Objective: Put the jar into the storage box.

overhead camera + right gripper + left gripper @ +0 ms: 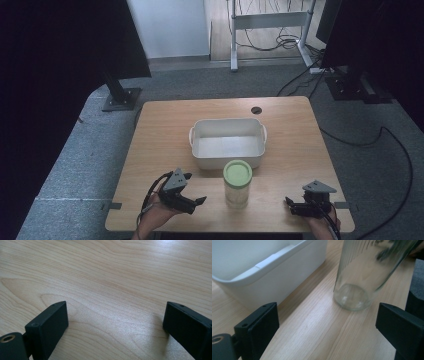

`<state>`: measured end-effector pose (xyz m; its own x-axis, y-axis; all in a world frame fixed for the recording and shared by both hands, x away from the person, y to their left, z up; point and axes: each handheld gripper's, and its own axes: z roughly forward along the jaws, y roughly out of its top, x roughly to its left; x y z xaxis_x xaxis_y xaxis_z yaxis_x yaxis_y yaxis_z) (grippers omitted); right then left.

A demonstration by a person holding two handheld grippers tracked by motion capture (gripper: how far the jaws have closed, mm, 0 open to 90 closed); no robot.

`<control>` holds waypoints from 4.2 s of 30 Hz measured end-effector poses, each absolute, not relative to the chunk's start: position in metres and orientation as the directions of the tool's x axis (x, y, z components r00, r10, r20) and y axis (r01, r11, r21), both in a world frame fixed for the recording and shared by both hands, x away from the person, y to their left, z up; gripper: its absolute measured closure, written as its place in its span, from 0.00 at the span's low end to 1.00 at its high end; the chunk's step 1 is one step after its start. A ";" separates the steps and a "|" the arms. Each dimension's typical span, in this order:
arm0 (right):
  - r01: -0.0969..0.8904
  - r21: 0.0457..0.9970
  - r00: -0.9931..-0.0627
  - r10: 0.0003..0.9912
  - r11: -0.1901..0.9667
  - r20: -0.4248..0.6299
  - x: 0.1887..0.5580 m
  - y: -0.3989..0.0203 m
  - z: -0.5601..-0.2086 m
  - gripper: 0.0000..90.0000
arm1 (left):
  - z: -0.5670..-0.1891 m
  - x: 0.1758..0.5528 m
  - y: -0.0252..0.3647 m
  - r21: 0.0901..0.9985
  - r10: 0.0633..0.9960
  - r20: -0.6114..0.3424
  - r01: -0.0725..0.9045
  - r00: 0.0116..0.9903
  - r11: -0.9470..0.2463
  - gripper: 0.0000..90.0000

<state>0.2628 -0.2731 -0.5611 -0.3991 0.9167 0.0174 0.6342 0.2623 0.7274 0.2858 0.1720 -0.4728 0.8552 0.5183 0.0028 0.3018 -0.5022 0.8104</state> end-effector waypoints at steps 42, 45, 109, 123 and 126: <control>0.634 0.727 -0.400 0.916 0.263 0.017 0.263 -0.273 -0.561 0.06 | -0.448 0.293 0.104 0.841 0.396 -0.013 0.224 0.918 -0.491 0.04; 0.634 0.727 -0.400 0.916 0.263 0.017 0.263 -0.273 -0.561 0.06 | -0.447 0.294 0.099 0.842 0.388 -0.011 0.218 0.922 -0.493 0.04; 0.632 0.727 -0.406 0.914 0.267 0.017 0.262 -0.273 -0.561 0.06 | -0.393 0.321 0.069 0.808 0.335 0.043 0.165 0.941 -0.566 0.13; 0.632 0.727 -0.406 0.914 0.267 0.017 0.262 -0.273 -0.561 0.06 | -0.369 0.339 0.078 0.820 0.370 0.044 0.178 0.928 -0.543 0.13; 0.633 0.727 -0.406 0.914 0.267 0.018 0.262 -0.273 -0.561 0.06 | -0.363 0.343 0.080 0.822 0.375 0.048 0.177 0.926 -0.541 0.13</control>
